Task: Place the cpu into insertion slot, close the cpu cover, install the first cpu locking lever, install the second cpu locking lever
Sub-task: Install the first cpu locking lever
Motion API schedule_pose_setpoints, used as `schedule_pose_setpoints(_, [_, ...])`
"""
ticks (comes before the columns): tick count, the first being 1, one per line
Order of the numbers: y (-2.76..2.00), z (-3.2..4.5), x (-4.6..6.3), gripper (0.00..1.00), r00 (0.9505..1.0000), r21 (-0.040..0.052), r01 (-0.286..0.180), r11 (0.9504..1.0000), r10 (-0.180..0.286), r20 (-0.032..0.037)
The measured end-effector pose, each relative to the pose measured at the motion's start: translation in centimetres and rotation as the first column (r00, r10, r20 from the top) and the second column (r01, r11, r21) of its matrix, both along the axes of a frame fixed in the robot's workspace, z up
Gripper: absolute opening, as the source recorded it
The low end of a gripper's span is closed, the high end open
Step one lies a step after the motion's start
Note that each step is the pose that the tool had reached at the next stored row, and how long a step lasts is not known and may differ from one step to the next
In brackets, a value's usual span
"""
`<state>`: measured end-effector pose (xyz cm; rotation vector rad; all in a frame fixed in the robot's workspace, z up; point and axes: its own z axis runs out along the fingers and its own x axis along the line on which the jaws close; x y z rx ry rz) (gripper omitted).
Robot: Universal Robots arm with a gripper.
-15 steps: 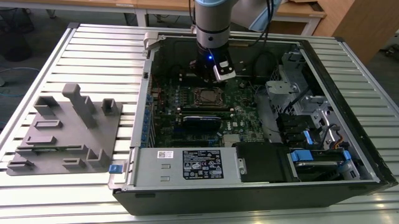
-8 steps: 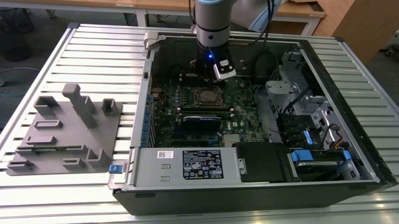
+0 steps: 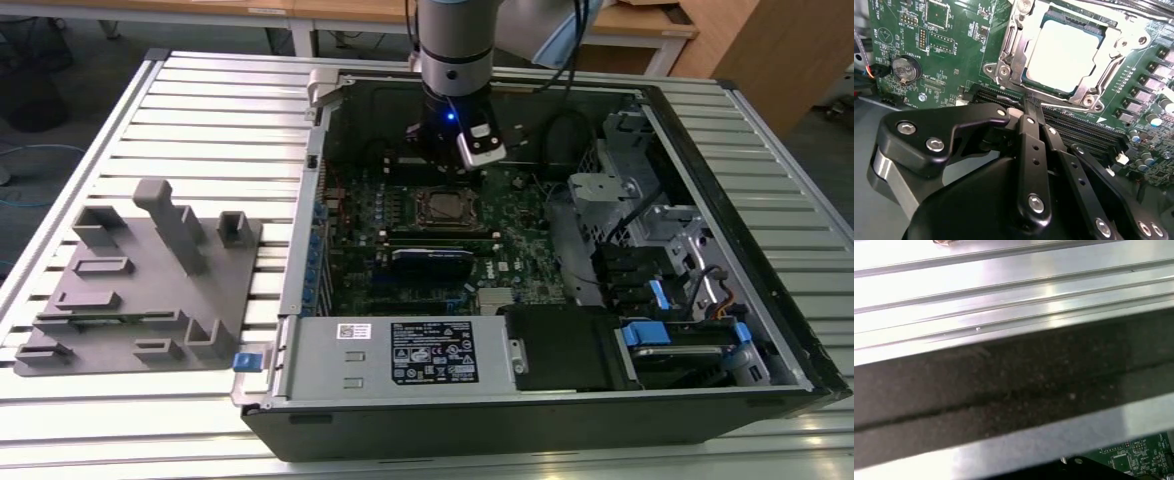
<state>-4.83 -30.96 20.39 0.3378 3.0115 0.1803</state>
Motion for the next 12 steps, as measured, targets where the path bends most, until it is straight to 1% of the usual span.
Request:
schedule_pose_setpoints(3, [0.00, 0.01, -0.01, 0.11, 0.9998, -0.0002, 0.018, 0.9998, -0.018, 0.0005])
schedule_pose_setpoints(6, [0.11, 0.00, 0.00, 0.11, 0.9993, -0.0002, 0.037, 0.9993, -0.037, 0.0021])
schedule_pose_setpoints(12, [0.36, 0.00, 0.00, 0.11, 0.9990, -0.0001, 0.045, 0.9990, -0.045, 0.0044])
